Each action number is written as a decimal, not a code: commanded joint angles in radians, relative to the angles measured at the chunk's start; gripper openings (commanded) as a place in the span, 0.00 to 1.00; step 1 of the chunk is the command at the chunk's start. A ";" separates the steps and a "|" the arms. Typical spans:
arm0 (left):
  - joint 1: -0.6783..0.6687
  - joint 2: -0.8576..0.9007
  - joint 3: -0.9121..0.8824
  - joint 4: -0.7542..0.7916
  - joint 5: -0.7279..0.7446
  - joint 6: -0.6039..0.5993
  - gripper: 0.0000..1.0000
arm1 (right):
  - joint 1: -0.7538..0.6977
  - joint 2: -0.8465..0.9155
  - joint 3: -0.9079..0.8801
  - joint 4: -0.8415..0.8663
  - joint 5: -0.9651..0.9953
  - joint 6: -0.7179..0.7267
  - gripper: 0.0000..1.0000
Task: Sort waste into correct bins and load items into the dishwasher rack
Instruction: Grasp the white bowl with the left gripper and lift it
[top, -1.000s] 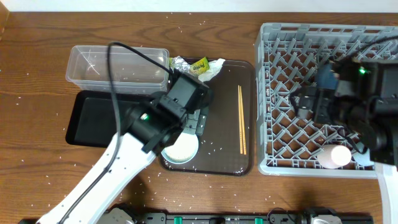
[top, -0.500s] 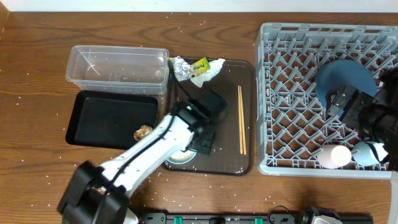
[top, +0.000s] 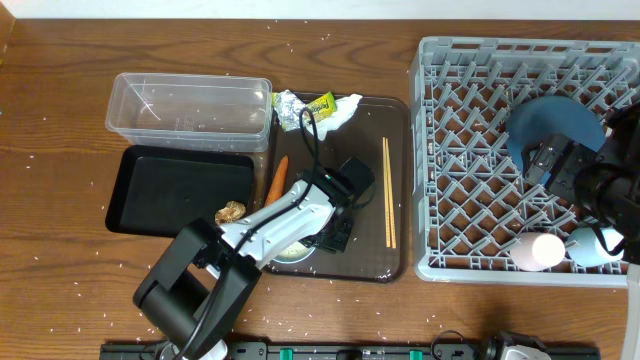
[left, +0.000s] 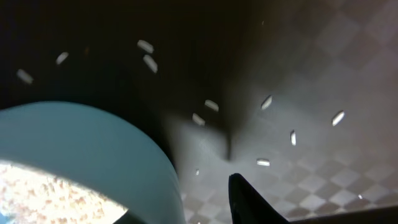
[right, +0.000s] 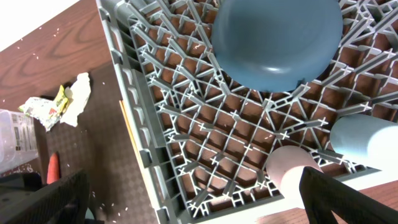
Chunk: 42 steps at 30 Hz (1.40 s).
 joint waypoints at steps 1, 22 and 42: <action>0.002 0.022 -0.004 0.018 0.004 0.032 0.20 | -0.010 0.003 0.005 0.000 0.007 0.014 0.99; 0.284 -0.439 0.042 -0.065 0.136 0.033 0.06 | -0.010 0.003 0.005 0.001 0.007 0.014 0.99; 1.157 -0.376 -0.195 0.158 1.170 0.448 0.06 | -0.010 0.003 0.005 0.000 0.006 0.014 0.99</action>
